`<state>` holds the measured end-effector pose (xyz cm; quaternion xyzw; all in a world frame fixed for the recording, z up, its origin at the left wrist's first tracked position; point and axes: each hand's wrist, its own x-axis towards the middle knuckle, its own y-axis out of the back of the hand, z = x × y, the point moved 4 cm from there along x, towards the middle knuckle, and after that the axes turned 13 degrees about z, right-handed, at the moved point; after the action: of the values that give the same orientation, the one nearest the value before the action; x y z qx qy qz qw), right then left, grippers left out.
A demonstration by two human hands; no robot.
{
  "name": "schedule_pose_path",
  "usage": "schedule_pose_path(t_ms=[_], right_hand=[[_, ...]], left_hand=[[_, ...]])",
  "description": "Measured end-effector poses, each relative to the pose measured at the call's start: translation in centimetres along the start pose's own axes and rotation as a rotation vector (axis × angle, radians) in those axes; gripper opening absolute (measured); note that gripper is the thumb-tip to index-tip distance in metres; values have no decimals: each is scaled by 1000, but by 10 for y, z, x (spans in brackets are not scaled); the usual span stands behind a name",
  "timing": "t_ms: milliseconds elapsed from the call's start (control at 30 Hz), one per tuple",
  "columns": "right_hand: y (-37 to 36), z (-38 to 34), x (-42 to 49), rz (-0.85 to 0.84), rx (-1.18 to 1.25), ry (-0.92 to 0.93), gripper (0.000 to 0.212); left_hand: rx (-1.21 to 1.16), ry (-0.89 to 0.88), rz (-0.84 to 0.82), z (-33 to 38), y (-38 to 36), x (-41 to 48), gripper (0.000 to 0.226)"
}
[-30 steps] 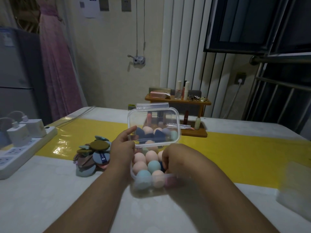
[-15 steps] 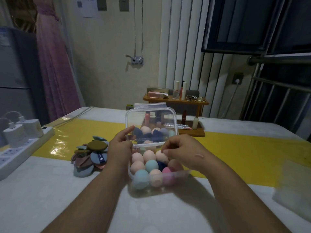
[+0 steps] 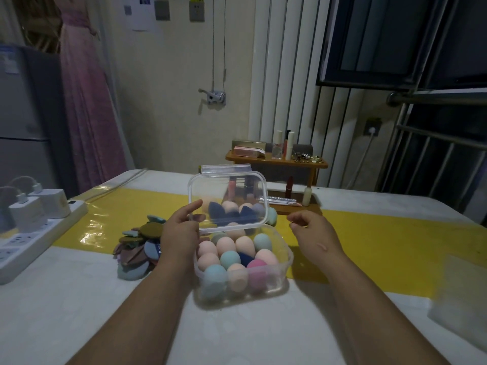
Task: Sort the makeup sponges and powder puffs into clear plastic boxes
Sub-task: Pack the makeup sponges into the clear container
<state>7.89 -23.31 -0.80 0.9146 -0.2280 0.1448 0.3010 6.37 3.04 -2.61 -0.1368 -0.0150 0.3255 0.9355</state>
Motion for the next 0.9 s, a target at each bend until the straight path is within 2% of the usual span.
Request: schedule_pose_path(t_ms=[233,333,433,567,700,767,900], right_hand=[[-40,21,16,-286,-217,-23,50],[-51,18,24,-306,-328,8,59],[-61,12,30,-335,-464,56,63],[-71,12,33,-392,-496,-36,54],[-68,16,31,-275,-382,-95,43],[-61,21,31,-157,-200,-151,39],[-35,25,28,122,144,-292,13]], left_hand=[[30,-39,43,2,3,4,66],[25,-23,59,1,3,6,65],[36,-21,70,0,4,6,63],[26,-15,67,0,3,6,62],[19,-11,66,-1,3,5,63],[15,-15,62,-1,2,4,64],[7,-11,48,-2,1,2,66]])
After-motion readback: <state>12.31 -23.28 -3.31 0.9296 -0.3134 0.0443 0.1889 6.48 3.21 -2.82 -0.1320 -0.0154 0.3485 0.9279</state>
